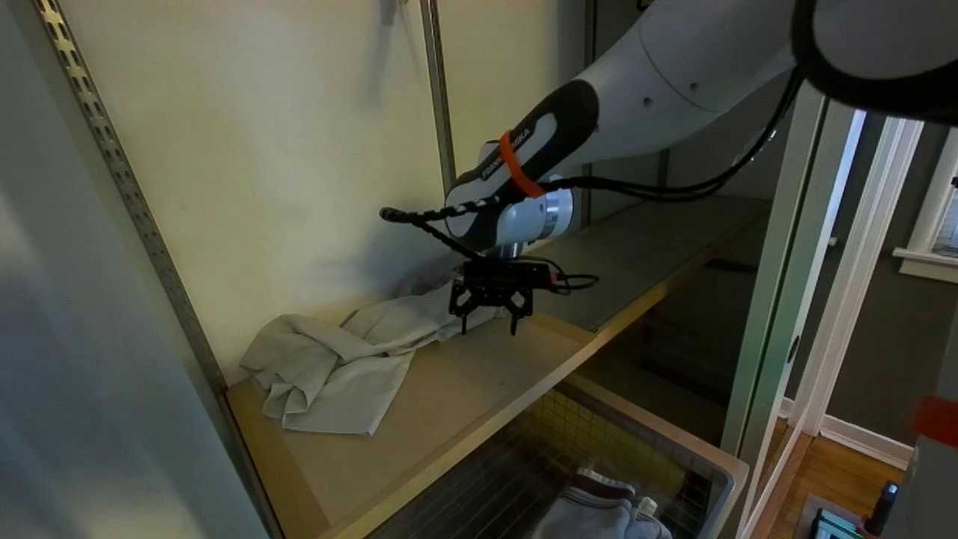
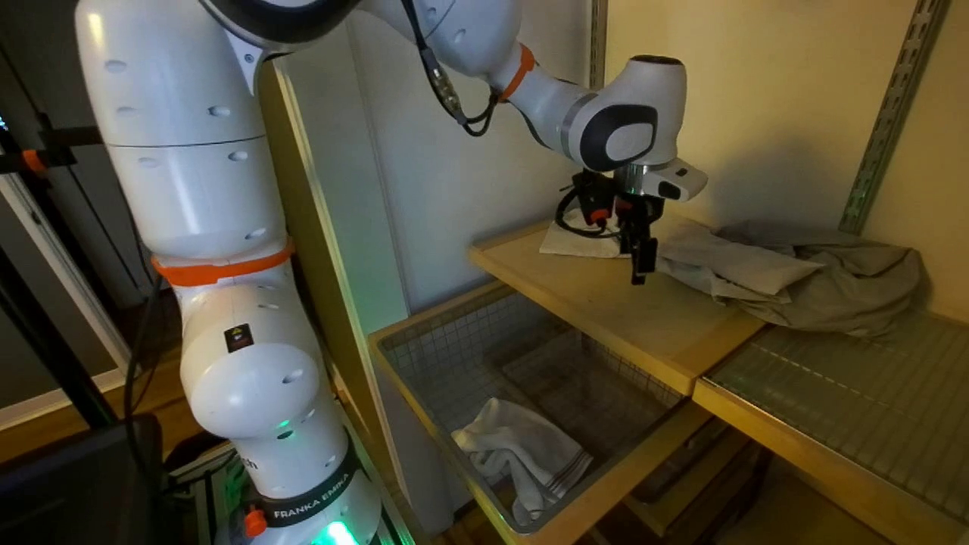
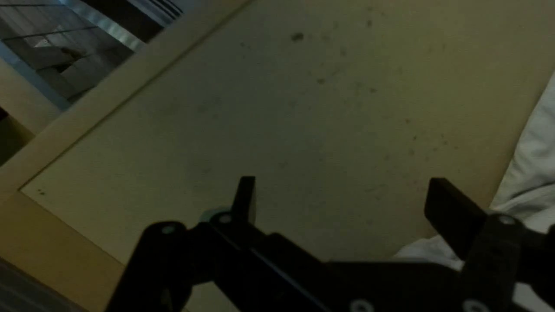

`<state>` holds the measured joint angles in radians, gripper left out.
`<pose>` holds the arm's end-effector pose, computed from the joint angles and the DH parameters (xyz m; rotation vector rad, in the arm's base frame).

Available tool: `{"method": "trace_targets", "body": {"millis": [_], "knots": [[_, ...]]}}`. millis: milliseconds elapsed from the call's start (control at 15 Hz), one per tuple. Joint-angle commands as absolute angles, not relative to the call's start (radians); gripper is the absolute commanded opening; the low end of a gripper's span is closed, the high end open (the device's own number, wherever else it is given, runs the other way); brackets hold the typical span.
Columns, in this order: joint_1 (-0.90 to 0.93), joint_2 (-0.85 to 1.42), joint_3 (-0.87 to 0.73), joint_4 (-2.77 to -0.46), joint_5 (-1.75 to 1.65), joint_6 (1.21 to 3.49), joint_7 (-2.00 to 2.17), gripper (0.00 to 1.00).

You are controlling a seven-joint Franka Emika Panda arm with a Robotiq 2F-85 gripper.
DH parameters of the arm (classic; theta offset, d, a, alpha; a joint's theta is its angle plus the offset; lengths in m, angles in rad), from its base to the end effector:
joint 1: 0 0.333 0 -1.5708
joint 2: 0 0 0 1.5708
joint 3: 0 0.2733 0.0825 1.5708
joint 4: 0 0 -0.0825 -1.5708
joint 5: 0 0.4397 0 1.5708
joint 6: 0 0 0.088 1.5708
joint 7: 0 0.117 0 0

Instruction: Fold the towel and put it in the open drawer

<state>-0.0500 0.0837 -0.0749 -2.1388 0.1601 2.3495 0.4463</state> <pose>0.6027 -0.0723 0.2928 -2.8339 0.9958 -0.1614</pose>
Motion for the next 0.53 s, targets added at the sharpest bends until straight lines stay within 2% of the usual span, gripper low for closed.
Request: {"method": "trace_targets", "body": {"millis": [0,467], "knots": [[-0.04,0.193,-0.073,-2.067,0.231,2.451,0.592,1.0],[-0.015,0.267,-0.038,-2.017,0.45,2.667,0.762,1.0]]}}
